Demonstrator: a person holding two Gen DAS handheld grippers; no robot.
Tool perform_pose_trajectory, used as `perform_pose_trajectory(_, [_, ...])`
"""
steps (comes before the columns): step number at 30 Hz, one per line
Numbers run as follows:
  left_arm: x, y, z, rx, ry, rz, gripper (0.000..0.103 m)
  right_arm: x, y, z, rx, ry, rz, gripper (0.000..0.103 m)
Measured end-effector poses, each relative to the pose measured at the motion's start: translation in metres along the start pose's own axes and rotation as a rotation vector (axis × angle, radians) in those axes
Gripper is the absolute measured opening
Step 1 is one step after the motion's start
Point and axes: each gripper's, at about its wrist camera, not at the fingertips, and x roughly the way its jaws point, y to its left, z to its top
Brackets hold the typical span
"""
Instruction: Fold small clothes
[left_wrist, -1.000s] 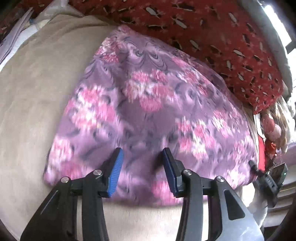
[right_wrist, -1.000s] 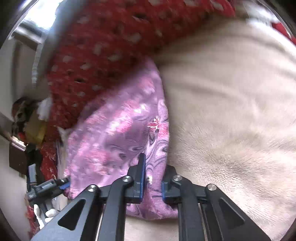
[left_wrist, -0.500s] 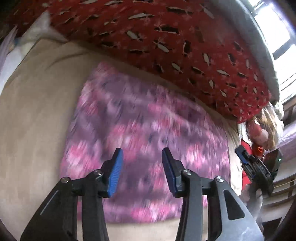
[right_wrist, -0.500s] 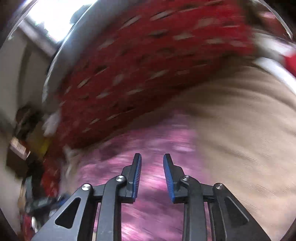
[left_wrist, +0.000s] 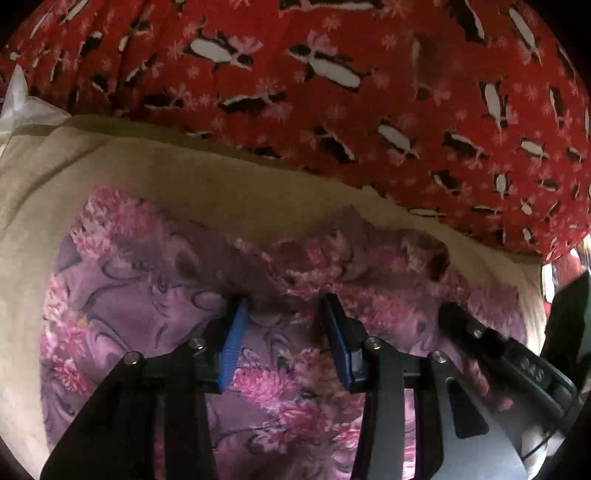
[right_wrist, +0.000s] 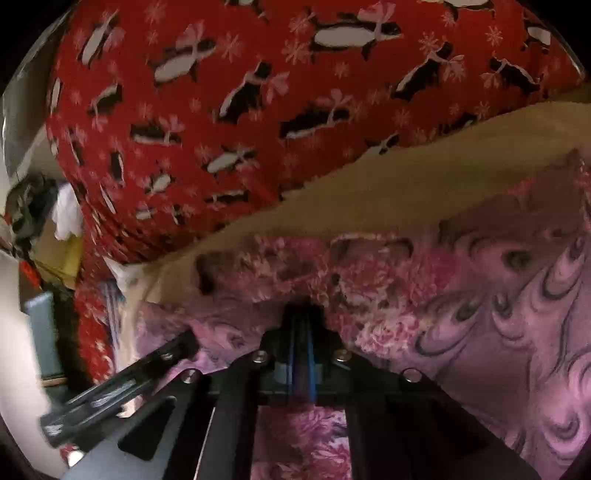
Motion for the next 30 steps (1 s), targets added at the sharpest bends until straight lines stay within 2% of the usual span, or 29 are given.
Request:
perform_pose_trajectory(1, [-0.007, 0.002, 0.0, -0.009, 0.004, -0.034, 0.041, -0.01, 0.001, -0.003, -0.019, -0.026, -0.011, 0.004])
perform_pose_trajectory(2, [-0.018, 0.006, -0.004, -0.019, -0.008, -0.085, 0.041, -0.025, 0.001, -0.008, -0.05, -0.058, -0.023, 0.013])
perform_pose_trajectory(5, [-0.042, 0.023, -0.025, -0.056, -0.043, -0.122, 0.042, -0.065, -0.007, -0.029, -0.114, -0.16, -0.046, 0.014])
perform_pose_trajectory(6, [-0.04, 0.025, -0.03, -0.059, -0.035, -0.108, 0.043, -0.07, -0.015, -0.036, -0.114, -0.169, -0.062, 0.015])
perform_pose_trajectory(7, [-0.035, 0.028, -0.036, -0.057, -0.013, -0.066, 0.043, -0.065, -0.022, -0.04, -0.11, -0.147, -0.119, 0.016])
perform_pose_trajectory(8, [-0.031, 0.029, -0.042, -0.043, 0.01, -0.037, 0.038, -0.059, -0.029, -0.042, -0.105, -0.108, -0.138, 0.01])
perform_pose_trajectory(10, [-0.047, 0.028, -0.052, -0.015, -0.01, -0.019, 0.036, -0.075, -0.031, -0.049, -0.09, -0.125, -0.114, 0.008])
perform_pose_trajectory(11, [-0.06, 0.029, -0.059, -0.013, -0.03, -0.017, 0.037, -0.087, -0.029, -0.052, -0.084, -0.133, -0.104, 0.015])
perform_pose_trajectory(13, [-0.088, 0.032, -0.077, -0.001, -0.073, -0.033, 0.038, -0.118, -0.024, -0.065, -0.128, -0.194, -0.101, 0.016])
perform_pose_trajectory(15, [-0.103, 0.035, -0.102, 0.012, -0.115, 0.013, 0.045, -0.14, -0.022, -0.082, -0.185, -0.266, -0.158, 0.019])
perform_pose_trajectory(16, [-0.103, 0.036, -0.11, 0.013, -0.124, 0.037, 0.047, -0.146, -0.026, -0.091, -0.198, -0.289, -0.194, 0.026])
perform_pose_trajectory(17, [-0.099, 0.039, -0.122, 0.011, -0.124, 0.07, 0.049, -0.145, -0.031, -0.097, -0.202, -0.285, -0.226, 0.032])
perform_pose_trajectory(19, [-0.076, 0.047, -0.135, 0.007, -0.065, 0.126, 0.054, -0.131, -0.051, -0.106, -0.196, -0.187, -0.304, 0.03])
perform_pose_trajectory(21, [-0.078, 0.039, -0.147, 0.041, -0.131, 0.172, 0.056, -0.134, -0.048, -0.113, -0.228, -0.223, -0.315, 0.03])
perform_pose_trajectory(23, [-0.081, 0.03, -0.15, 0.076, -0.127, 0.219, 0.056, -0.148, -0.036, -0.114, -0.22, -0.219, -0.315, 0.032])
perform_pose_trajectory(25, [-0.082, 0.027, -0.151, 0.081, -0.119, 0.23, 0.056, -0.163, -0.03, -0.12, -0.212, -0.269, -0.272, 0.031])
perform_pose_trajectory(27, [-0.082, 0.028, -0.151, 0.069, -0.116, 0.223, 0.057, -0.17, -0.028, -0.126, -0.215, -0.306, -0.299, 0.033])
perform_pose_trajectory(28, [-0.081, 0.029, -0.151, 0.066, -0.117, 0.221, 0.057, -0.162, -0.028, -0.13, -0.222, -0.29, -0.326, 0.04])
perform_pose_trajectory(29, [-0.08, 0.028, -0.15, 0.064, -0.116, 0.223, 0.058, -0.148, -0.033, -0.133, -0.239, -0.234, -0.374, 0.043])
perform_pose_trajectory(30, [-0.078, 0.028, -0.15, 0.063, -0.114, 0.226, 0.058, -0.135, -0.039, -0.135, -0.254, -0.175, -0.422, 0.042])
